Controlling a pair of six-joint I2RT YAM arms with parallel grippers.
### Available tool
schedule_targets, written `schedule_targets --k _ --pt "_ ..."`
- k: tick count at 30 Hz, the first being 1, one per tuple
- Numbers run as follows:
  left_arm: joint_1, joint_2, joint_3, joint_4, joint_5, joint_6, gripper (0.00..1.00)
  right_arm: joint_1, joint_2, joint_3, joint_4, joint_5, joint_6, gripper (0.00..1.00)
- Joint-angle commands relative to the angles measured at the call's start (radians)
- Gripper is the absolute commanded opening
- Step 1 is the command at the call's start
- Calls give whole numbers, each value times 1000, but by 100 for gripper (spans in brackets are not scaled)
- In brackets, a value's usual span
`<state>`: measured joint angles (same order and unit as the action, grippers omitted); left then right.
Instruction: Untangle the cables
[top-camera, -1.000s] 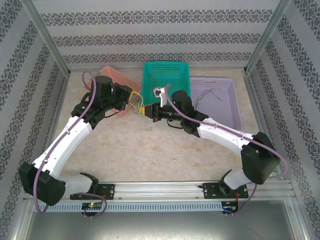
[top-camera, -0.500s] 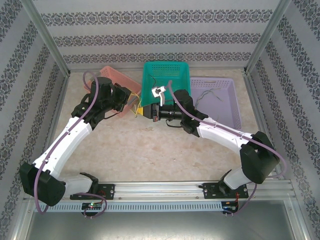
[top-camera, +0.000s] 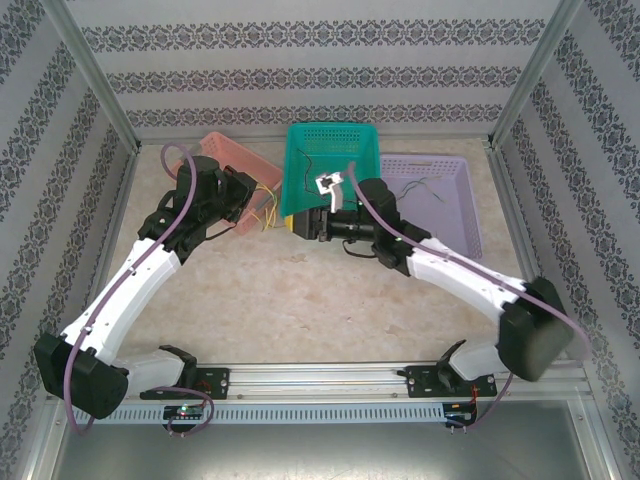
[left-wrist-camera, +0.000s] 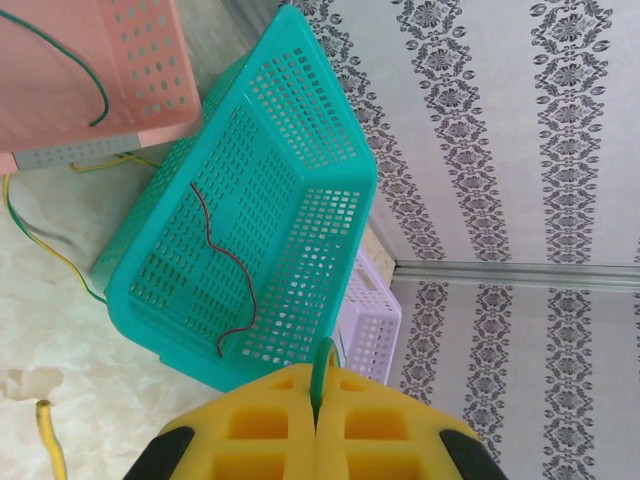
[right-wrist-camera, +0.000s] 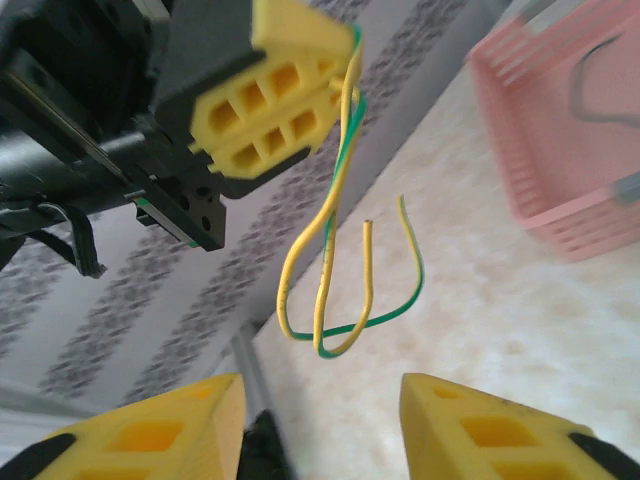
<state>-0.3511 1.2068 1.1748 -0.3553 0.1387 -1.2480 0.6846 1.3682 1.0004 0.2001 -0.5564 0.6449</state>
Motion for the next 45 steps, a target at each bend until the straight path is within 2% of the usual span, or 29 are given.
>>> schedule_targets --k 1,3,8,10,13,18,21,33,45 --pt "10 -5 44 -39 -23 73 0 36 -98 85 -279 254 -227 32" --pt "5 9 55 -48 -16 90 0 58 -87 166 -365 308 -287 22" --pt "-11 30 73 -52 -17 117 0 72 55 349 -458 230 -216 21" --pt "-12 37 78 -54 -25 120 0 103 88 380 -458 240 -164 23" --pt "-18 46 87 -48 -45 127 0 121 120 389 -421 247 -3 28" --pt "-27 49 73 -28 -88 111 0 128 177 442 -412 205 309 27" --pt "-29 53 77 -27 -110 95 0 127 208 454 -426 175 426 27" --pt "-34 66 96 -28 -111 87 0 138 259 466 -469 195 469 30" --pt "-48 67 106 -40 -96 67 0 135 326 534 -499 239 416 29"
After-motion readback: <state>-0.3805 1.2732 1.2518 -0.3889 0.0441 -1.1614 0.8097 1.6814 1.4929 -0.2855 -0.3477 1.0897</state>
